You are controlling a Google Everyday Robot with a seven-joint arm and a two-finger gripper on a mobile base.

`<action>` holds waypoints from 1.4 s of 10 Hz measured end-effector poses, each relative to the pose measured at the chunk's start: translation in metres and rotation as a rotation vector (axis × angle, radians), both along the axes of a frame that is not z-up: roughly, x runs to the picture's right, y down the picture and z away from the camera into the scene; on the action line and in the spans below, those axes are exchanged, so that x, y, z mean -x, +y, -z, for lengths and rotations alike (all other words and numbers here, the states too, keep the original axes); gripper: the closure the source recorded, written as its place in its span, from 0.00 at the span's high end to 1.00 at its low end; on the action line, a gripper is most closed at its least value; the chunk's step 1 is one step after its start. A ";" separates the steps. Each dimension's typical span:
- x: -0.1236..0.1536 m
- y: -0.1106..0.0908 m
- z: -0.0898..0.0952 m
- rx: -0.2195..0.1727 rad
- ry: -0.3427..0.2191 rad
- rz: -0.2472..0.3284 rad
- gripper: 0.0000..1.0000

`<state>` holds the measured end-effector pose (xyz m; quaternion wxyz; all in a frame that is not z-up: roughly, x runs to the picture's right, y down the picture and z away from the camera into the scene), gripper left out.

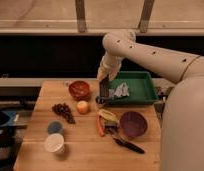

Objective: Place eraser in tray

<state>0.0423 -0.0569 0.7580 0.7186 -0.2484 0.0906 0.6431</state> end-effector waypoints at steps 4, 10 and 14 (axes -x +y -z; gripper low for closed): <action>-0.022 -0.018 -0.012 -0.025 0.044 -0.031 0.00; -0.101 -0.059 -0.062 -0.024 0.164 -0.128 0.00; -0.183 -0.043 -0.049 -0.057 0.230 -0.257 0.00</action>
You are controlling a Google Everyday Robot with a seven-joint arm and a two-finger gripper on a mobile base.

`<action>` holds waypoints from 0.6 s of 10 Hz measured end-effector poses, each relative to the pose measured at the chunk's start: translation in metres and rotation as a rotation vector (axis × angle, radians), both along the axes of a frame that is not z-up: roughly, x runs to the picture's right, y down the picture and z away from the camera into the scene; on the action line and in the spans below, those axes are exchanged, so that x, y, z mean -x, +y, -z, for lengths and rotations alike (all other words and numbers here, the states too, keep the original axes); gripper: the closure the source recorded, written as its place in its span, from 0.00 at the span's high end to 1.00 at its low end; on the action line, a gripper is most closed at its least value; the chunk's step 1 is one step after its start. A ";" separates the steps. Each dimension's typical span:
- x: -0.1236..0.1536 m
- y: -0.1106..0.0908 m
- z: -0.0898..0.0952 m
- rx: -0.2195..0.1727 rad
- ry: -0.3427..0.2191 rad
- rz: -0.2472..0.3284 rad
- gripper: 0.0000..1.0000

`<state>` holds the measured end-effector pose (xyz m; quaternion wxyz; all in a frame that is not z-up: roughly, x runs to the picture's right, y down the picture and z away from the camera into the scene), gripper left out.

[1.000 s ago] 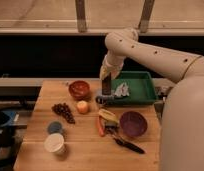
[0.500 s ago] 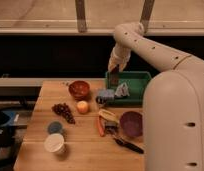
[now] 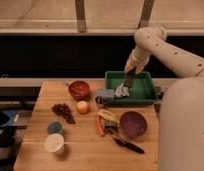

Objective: Place eraser in tray

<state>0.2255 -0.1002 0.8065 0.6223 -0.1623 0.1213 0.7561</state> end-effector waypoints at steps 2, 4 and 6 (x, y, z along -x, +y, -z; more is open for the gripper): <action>-0.009 0.002 0.002 -0.012 0.009 -0.010 0.00; -0.008 0.002 0.003 -0.011 0.006 -0.014 0.00; -0.006 0.002 0.001 -0.015 0.008 -0.012 0.00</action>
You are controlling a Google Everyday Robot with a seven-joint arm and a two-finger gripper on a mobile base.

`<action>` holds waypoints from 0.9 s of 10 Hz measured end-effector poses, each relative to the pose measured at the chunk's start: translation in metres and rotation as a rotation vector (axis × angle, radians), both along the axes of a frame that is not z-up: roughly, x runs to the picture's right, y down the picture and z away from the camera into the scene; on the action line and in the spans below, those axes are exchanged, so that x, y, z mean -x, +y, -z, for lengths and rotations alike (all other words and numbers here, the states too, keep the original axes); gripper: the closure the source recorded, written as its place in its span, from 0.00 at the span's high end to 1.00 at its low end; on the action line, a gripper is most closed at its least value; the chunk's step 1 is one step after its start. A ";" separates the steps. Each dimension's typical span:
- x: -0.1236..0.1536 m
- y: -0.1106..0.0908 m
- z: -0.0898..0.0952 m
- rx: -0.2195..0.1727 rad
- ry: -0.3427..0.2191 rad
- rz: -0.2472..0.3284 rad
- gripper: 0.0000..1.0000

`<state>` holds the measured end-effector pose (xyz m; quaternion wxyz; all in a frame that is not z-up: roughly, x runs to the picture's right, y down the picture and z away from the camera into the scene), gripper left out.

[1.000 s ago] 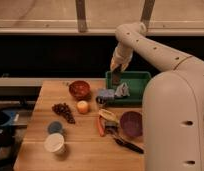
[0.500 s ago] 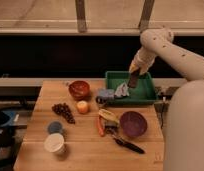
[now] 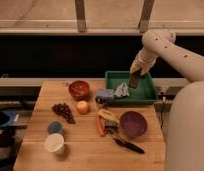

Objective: Place eraser in tray

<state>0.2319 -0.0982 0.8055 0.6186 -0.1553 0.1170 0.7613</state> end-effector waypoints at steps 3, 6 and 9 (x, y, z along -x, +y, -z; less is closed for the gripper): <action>-0.031 0.007 -0.019 -0.051 0.056 -0.099 0.00; -0.062 0.020 -0.040 -0.044 0.077 -0.187 0.00; -0.084 0.045 -0.076 0.031 0.077 -0.243 0.00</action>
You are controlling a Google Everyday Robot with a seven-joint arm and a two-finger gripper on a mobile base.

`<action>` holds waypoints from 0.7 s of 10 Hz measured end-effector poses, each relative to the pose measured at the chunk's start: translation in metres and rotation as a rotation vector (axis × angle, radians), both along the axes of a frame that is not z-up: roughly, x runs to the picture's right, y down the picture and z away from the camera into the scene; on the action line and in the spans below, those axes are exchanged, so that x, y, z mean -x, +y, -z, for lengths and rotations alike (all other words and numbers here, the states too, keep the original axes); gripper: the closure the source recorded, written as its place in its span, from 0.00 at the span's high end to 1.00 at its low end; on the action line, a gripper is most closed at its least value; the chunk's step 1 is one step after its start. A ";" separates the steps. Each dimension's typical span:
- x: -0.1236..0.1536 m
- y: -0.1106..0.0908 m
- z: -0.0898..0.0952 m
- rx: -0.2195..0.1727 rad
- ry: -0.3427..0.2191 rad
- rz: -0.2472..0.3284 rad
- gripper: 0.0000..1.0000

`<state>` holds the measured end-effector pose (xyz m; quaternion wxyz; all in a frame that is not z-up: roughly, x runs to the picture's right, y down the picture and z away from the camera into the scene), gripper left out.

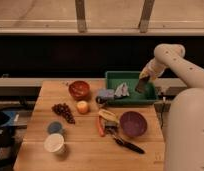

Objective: Place eraser in tray

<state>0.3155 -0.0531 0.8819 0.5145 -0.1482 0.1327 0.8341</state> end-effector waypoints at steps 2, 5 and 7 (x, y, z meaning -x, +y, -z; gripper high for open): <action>-0.006 0.016 -0.019 0.043 -0.011 -0.030 0.00; -0.016 0.032 -0.031 0.098 -0.033 -0.070 0.21; -0.011 0.034 -0.036 0.115 -0.062 -0.080 0.43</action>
